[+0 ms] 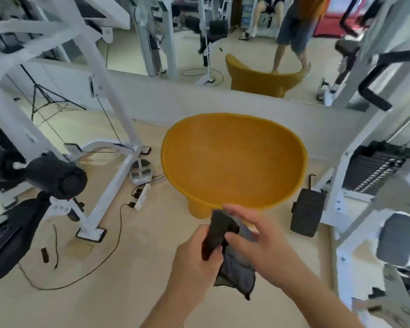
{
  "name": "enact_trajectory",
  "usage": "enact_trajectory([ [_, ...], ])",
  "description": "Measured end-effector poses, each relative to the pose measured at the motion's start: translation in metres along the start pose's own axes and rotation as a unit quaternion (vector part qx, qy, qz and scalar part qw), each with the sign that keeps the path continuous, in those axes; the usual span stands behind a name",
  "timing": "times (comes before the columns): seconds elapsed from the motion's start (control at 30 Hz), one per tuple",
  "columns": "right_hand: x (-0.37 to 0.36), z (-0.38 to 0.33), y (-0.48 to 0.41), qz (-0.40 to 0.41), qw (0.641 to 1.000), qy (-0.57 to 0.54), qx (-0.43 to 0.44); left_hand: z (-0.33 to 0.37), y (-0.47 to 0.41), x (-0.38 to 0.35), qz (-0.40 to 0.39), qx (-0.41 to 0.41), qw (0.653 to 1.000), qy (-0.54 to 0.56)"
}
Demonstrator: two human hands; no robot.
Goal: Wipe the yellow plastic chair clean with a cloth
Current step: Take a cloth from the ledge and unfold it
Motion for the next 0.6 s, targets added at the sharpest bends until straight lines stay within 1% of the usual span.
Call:
enact_trajectory([
  [0.03,0.003,-0.003,-0.014,0.004,0.996,0.089,-0.006,0.003,-0.018,0.009,-0.023,-0.030,0.999,-0.007],
  [0.07,0.006,-0.002,-0.028,-0.013,0.992,0.125,-0.019,0.007,-0.037,0.016,-0.051,-0.058,0.997,-0.004],
  [0.1,0.006,0.006,-0.042,-0.042,0.994,0.096,-0.038,0.011,-0.055,0.021,-0.078,-0.072,0.994,0.009],
  [0.17,0.005,0.023,-0.067,-0.079,0.995,-0.031,-0.056,0.015,-0.089,0.032,-0.113,-0.068,0.989,0.060],
  [0.2,0.006,0.030,-0.080,-0.063,0.994,-0.074,-0.050,0.015,-0.105,0.036,-0.124,-0.054,0.987,0.086],
  [0.27,0.010,0.046,-0.108,0.010,0.994,-0.100,-0.046,0.010,-0.140,0.042,-0.150,-0.027,0.980,0.126],
  [0.37,0.018,0.068,-0.159,0.097,0.993,-0.063,-0.038,-0.011,-0.201,0.047,-0.171,-0.009,0.976,0.138],
  [0.5,0.031,0.115,-0.238,0.117,0.991,-0.016,-0.057,-0.066,-0.285,0.045,-0.197,0.029,0.975,0.097],
  [0.53,0.033,0.130,-0.258,0.118,0.991,0.000,-0.067,-0.084,-0.305,0.047,-0.198,0.039,0.977,0.075],
  [0.6,0.042,0.157,-0.294,0.135,0.986,0.013,-0.097,-0.130,-0.346,0.057,-0.171,0.064,0.983,-0.001],
])
Point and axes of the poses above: each hand's wrist, its own y-axis away from the middle knuckle, its own x-axis out of the back of the hand, z = x × y, the point moved 5 cm from there along -y, towards the middle knuckle, and after that the axes turned 13 degrees about -z, right-handed, at the moved point
